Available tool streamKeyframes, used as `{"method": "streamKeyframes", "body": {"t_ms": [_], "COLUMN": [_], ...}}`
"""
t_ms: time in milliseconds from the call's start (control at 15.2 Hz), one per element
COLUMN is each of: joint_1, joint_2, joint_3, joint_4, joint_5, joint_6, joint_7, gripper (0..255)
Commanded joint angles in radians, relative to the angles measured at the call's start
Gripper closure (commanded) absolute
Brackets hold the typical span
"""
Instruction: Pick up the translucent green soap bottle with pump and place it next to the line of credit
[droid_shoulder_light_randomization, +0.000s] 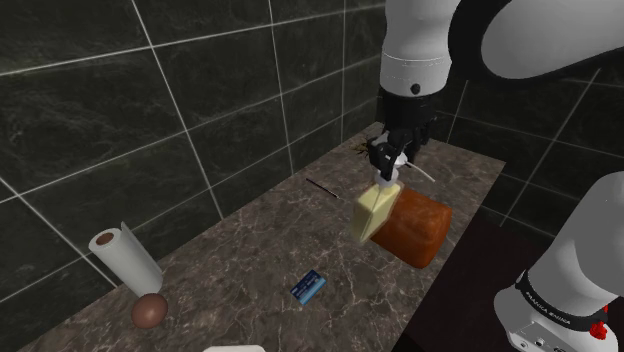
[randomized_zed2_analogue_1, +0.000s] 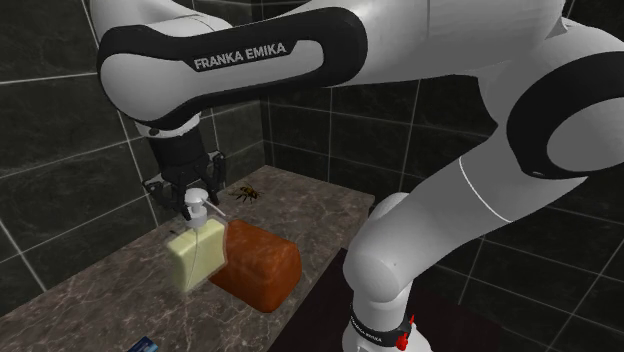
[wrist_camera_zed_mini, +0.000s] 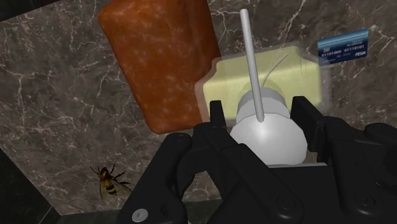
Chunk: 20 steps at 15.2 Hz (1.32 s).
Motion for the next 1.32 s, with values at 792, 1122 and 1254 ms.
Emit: {"method": "streamKeyframes", "body": {"t_ms": [792, 1122, 1254], "joint_1": [0.01, 0.011, 0.011], "joint_2": [0.019, 0.037, 0.047], "joint_3": [0.039, 0.056, 0.063], "joint_4": [-0.171, -0.226, -0.246], "joint_5": [0.023, 0.03, 0.032], "joint_6": [0.19, 0.262, 0.292], "joint_7": [0.018, 0.027, 0.03], "gripper": [255, 255, 255]}}
